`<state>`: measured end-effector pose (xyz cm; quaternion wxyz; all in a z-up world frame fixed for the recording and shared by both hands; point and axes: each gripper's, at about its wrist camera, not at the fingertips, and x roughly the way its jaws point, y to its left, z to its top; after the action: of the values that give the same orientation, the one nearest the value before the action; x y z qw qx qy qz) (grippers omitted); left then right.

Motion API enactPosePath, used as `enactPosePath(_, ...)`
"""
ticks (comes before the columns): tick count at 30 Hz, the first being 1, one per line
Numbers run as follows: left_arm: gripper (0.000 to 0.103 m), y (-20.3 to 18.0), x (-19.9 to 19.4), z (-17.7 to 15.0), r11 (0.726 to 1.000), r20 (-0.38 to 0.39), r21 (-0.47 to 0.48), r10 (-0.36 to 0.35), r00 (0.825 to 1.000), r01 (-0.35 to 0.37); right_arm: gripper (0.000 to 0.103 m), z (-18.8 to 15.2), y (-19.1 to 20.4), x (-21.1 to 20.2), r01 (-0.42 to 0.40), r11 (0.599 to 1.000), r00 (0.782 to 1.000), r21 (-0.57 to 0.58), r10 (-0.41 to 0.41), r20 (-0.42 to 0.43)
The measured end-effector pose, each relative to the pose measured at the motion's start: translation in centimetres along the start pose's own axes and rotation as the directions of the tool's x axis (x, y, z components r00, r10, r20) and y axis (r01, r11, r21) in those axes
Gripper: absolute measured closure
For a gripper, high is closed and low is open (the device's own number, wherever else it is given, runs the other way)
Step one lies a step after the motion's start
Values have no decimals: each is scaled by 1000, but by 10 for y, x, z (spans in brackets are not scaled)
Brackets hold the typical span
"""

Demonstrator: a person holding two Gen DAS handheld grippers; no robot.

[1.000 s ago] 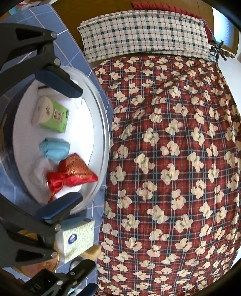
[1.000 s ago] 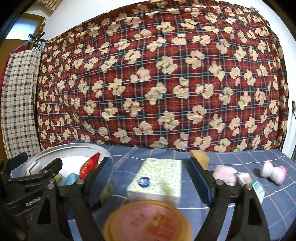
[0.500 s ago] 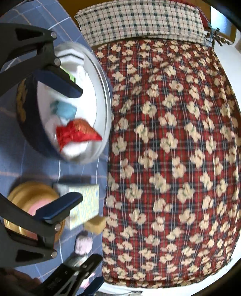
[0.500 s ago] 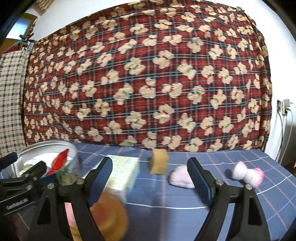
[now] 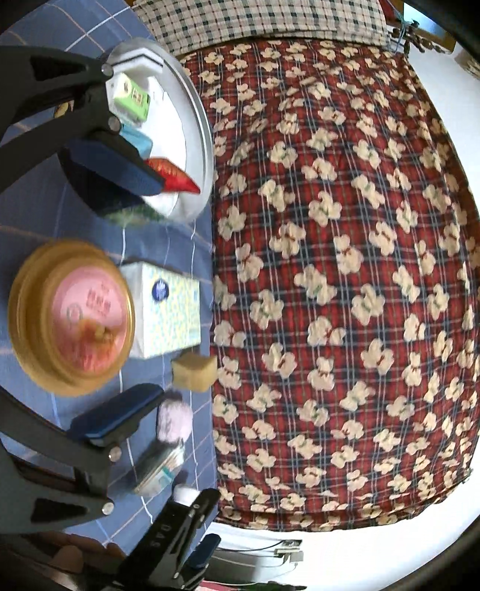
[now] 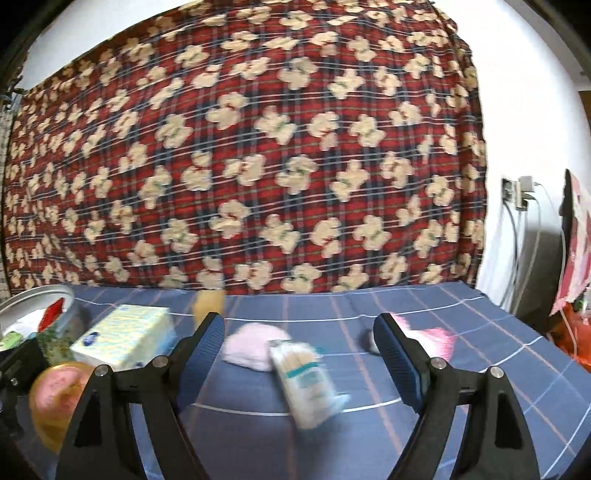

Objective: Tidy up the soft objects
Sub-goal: 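Move both tools back toward the remaining soft items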

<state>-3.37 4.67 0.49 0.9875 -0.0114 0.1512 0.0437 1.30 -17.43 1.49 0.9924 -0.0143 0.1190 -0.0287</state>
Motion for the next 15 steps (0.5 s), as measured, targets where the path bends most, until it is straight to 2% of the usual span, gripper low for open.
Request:
enactPosePath(7,0,-29,0,1,999,-3,31,-35,999,35,18,2,-38,7,74,997,997,20,-74,-20)
enactPosePath(15,0,-78,2,3,988,-30,103,-116,993,118,18,3,-78,18,133,990,990,40,-131,-48)
